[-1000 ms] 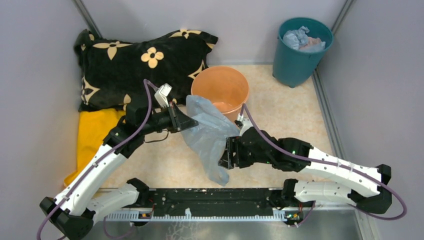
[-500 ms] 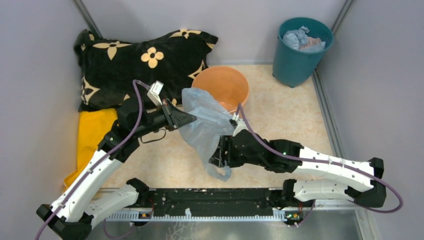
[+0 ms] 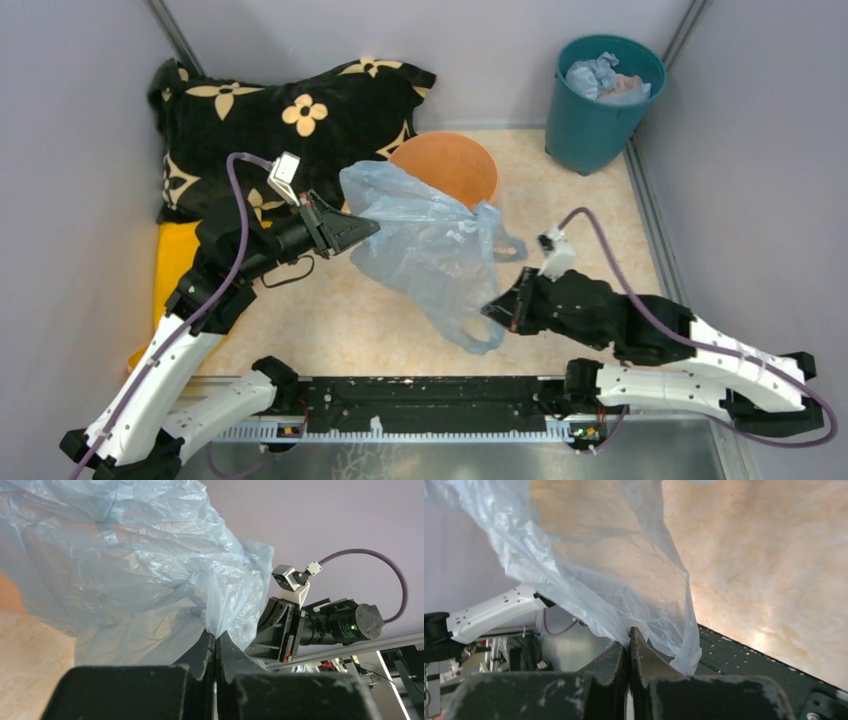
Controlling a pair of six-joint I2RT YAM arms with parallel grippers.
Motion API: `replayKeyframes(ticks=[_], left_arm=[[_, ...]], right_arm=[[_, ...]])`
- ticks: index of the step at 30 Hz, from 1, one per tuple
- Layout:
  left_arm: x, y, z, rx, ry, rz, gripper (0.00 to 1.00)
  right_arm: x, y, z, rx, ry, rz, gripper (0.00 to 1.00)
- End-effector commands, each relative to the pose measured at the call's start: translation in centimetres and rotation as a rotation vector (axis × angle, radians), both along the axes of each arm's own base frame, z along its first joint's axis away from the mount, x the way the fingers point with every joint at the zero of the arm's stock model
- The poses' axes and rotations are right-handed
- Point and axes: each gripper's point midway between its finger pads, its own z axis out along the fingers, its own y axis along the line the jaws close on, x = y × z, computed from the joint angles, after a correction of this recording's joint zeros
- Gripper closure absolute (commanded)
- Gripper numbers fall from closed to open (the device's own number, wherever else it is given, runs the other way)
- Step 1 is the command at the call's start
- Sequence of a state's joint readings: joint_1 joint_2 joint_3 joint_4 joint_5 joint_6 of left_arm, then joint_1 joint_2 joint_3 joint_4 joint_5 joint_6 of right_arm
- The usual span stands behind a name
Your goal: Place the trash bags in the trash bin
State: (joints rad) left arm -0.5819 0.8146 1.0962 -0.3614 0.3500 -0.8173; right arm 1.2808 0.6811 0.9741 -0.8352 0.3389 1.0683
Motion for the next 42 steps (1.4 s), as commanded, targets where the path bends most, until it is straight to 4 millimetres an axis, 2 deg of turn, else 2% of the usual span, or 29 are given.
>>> replayKeyframes(ticks=[1,8,11,15,21,28,36,42], left_arm=[[-1.1,0.1,1.2,0.004,-0.024,-0.038,1.0],[-2.4,0.1,0.6,0.04,-0.01,-0.097,1.0],[-2.9,0.0,-0.2,0.053,0.002,-0.118,1.0],[-3.4,0.0,-0.8,0.059,0.01,-0.14,1.0],[-3.6,-0.7,0.0,0.041,-0.01,-0.192,1.0],[-4.2,-1.3,2.2,0.026,-0.058,-0.258,1.0],[-5.7,-1.6,3.7,-0.009,-0.09,-0.339,1.0],[-6.1,-1.7,4.0,-0.016,-0.1,-0.365,1.0]], right_arm=[[1.2,-4.7,1.5,-0.04,-0.056,-0.132,1.0],[2.7,-9.9,4.4,-0.05,-0.139,-0.288,1.0],[3.5,-11.7,6.7,-0.021,-0.199,-0.349,1.0],[4.4,-12.8,10.5,0.021,-0.285,-0.388,1.0],[5.3,-11.3,15.5,0.042,-0.411,-0.353,1.0],[5.9,-9.0,19.8,0.084,-0.491,-0.326,1.0],[5.8,-4.8,23.5,0.163,-0.552,-0.227,1.0],[5.3,-3.0,26.6,0.234,-0.608,-0.166,1.0]])
